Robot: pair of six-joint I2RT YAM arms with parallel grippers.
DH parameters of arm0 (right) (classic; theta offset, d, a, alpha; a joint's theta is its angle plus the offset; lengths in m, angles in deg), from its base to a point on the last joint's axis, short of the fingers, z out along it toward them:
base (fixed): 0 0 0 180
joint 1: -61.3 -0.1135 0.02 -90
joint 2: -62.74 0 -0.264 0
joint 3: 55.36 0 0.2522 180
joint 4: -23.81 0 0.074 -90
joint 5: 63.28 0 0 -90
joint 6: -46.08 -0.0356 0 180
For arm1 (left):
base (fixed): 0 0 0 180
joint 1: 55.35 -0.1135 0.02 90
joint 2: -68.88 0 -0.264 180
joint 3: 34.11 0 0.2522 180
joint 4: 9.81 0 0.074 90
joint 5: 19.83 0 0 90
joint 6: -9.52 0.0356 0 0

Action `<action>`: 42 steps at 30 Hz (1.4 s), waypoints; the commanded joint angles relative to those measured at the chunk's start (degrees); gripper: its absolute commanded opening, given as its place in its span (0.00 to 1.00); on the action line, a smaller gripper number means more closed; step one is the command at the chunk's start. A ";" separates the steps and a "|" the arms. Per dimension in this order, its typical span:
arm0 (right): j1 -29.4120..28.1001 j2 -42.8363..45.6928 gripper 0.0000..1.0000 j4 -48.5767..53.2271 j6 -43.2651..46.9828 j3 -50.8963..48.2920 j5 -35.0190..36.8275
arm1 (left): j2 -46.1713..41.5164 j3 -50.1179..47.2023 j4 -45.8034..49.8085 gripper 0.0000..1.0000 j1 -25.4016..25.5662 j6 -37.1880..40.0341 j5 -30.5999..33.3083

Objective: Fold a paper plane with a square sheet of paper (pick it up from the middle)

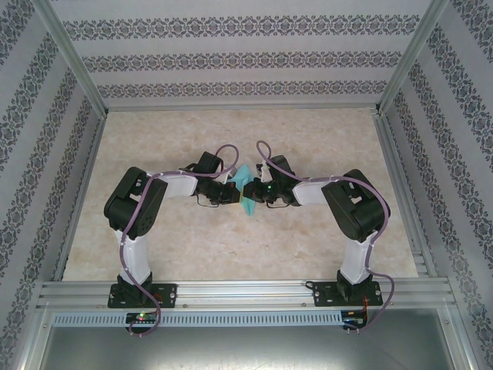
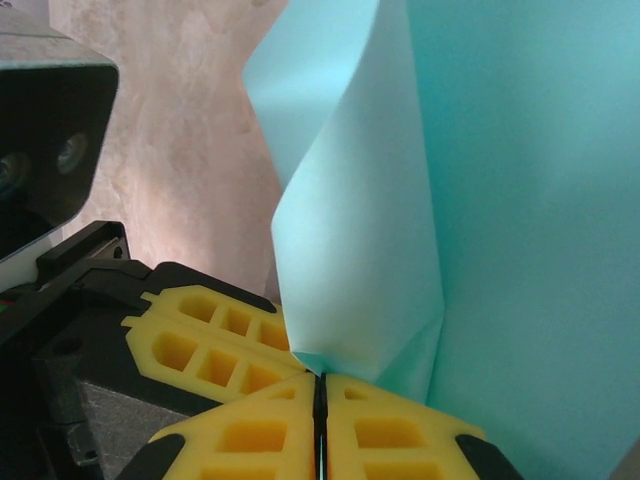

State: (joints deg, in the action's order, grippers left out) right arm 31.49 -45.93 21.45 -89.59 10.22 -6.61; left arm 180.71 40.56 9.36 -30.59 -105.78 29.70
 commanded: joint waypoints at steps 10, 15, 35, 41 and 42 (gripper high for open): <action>-0.98 -2.51 0.12 1.09 1.20 1.47 2.03 | 1.90 -0.13 -0.13 0.00 -0.28 0.51 -0.35; -0.96 -3.27 0.12 1.24 1.59 1.50 2.66 | 1.66 -0.25 -0.26 0.00 -0.41 0.43 -0.53; -0.87 -5.24 0.17 1.09 2.39 1.54 3.04 | -3.46 -0.56 -1.23 0.02 -0.39 -1.68 -1.89; -0.87 -5.68 0.18 1.11 2.96 1.15 3.17 | -6.98 -0.26 1.25 0.10 -0.71 -0.94 -0.59; -0.90 -5.62 0.19 0.79 2.96 0.91 3.13 | -7.51 -0.10 1.69 0.11 -0.92 -0.81 -0.37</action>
State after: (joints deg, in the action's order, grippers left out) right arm 31.12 -48.81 20.49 -88.56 11.59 -5.93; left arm 177.13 40.25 10.52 -31.10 -107.09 30.18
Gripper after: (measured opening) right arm 0.184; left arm 0.105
